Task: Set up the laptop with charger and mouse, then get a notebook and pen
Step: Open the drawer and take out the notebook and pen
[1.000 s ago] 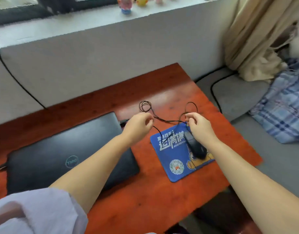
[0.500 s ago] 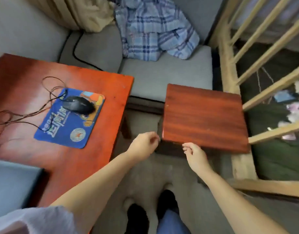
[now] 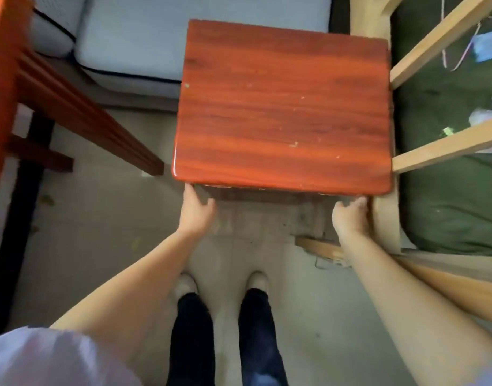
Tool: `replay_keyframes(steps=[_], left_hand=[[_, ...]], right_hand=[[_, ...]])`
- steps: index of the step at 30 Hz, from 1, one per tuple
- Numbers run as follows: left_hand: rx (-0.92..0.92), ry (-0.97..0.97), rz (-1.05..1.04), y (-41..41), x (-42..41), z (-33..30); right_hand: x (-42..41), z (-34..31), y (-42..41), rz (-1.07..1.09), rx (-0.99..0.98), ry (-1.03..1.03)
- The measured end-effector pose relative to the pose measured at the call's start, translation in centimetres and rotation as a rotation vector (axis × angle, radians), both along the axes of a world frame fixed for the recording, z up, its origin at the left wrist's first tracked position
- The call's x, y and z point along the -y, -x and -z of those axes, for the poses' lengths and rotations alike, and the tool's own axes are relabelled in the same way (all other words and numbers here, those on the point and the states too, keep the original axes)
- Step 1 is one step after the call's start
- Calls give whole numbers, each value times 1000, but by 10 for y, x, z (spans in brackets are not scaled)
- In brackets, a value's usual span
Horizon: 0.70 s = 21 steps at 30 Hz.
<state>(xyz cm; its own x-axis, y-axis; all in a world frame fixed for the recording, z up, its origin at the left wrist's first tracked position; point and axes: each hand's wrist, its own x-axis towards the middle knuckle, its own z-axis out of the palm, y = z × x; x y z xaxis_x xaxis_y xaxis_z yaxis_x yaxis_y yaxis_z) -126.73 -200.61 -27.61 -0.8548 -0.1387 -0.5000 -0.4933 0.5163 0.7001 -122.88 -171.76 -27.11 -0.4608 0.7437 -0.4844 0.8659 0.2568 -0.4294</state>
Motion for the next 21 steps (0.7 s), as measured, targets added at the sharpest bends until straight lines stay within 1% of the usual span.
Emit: replay_keyframes(steps=[2, 7, 9, 13, 17, 18, 19, 21], left_hand=[[-15, -49, -47, 2, 0, 11], [-28, -42, -115, 16, 4, 25], [-25, -23, -119, 18, 6, 30], [-9, 54, -89, 13, 15, 34], [35, 43, -61, -13, 26, 29], [55, 19, -87, -20, 27, 27], [81, -42, -141, -25, 26, 25], [164, -301, -336, -31, 19, 18]], right_hand=[[-8, 15, -1, 5, -16, 48], [-23, 39, -1, 85, -171, 134], [-25, 42, 0, 110, -201, 148], [-27, 40, -10, 90, -244, 186], [-13, 33, -37, 169, -256, 223], [-7, 30, -43, 227, -282, 270], [-1, 25, -47, 326, -327, 364], [9, 15, -48, 582, -459, 638]])
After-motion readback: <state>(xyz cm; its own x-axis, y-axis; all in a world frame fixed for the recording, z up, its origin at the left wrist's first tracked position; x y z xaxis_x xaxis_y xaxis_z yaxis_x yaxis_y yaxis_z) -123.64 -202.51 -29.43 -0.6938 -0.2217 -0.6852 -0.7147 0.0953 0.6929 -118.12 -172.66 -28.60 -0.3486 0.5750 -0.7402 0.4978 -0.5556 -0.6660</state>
